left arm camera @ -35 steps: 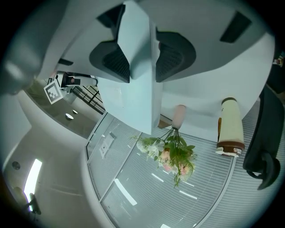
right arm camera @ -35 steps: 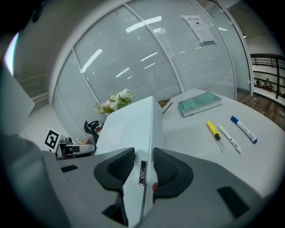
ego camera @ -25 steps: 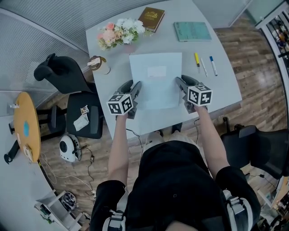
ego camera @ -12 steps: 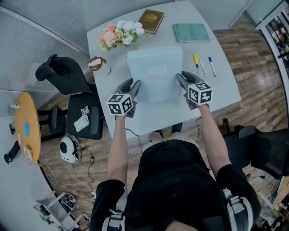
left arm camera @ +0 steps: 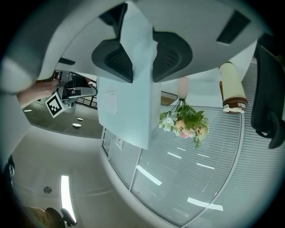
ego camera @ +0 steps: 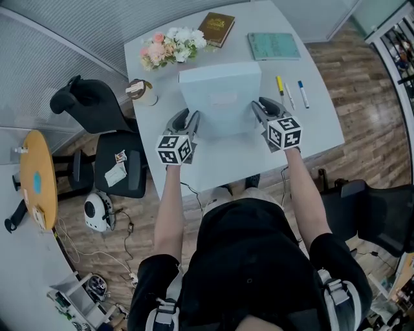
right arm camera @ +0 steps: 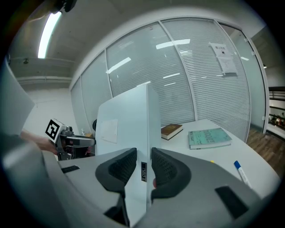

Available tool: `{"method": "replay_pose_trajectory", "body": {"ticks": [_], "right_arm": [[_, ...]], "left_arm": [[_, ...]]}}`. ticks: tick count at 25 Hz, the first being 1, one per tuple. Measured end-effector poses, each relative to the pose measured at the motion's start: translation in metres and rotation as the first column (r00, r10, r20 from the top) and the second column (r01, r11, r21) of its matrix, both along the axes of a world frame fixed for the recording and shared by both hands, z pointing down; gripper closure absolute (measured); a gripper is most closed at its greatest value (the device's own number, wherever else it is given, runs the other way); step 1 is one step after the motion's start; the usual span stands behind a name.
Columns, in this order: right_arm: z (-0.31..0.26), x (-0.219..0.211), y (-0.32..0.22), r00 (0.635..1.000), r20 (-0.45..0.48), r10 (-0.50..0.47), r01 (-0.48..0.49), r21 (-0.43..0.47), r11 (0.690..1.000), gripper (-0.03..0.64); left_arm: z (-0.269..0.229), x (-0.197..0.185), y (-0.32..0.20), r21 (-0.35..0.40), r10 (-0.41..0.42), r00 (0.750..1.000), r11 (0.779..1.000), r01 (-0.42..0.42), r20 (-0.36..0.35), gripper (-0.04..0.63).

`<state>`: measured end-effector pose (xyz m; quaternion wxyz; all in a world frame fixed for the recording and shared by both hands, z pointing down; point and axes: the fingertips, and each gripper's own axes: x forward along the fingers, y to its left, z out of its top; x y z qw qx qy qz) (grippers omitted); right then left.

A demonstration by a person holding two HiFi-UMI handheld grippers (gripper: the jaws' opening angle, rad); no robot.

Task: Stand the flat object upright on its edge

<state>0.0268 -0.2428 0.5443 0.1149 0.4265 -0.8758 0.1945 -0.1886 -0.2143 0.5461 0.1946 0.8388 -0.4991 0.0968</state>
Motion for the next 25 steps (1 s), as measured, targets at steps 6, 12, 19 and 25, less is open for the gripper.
{"method": "replay_pose_trajectory", "body": {"ticks": [6,12,19,25], "right_arm": [[0.009,0.000,0.006,0.999,-0.026,-0.018,0.018,0.017,1.000,0.495],[0.012,0.002,0.008,1.000,-0.013,0.000,0.001,0.021,1.000,0.497],[0.013,0.005,0.019,1.000,0.003,-0.001,0.001,0.014,1.000,0.497],[0.012,0.009,0.031,1.000,0.023,0.002,-0.002,-0.001,1.000,0.497]], "left_arm": [[0.010,0.002,0.010,0.028,-0.015,0.999,1.000,0.014,0.041,0.443],[0.014,0.003,0.015,0.043,-0.035,0.998,0.999,0.033,0.045,0.443],[0.018,0.007,0.026,0.025,-0.030,0.999,0.999,0.030,0.027,0.443],[0.018,0.009,0.036,0.008,-0.024,1.000,1.000,0.024,0.014,0.443]]}}
